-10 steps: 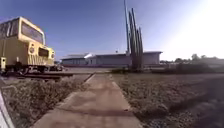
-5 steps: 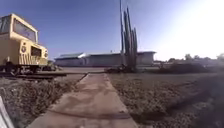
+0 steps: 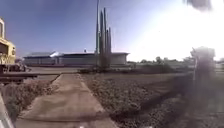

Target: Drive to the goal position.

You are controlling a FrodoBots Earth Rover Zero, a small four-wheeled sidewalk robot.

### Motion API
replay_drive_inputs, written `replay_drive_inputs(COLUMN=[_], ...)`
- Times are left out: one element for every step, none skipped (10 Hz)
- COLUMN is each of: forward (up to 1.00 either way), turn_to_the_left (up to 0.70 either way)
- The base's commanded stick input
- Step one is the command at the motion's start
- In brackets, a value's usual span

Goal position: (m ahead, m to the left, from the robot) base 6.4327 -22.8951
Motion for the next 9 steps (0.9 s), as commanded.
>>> replay_drive_inputs(forward=[0.00, 0.00, 0.00, 0.00, 0.00, 0.00, 0.00, 0.00, 0.00], turn_to_the_left=[-0.45, -0.45, -0.45, -0.45, -0.45, -0.45, -0.45, -0.45, -0.45])
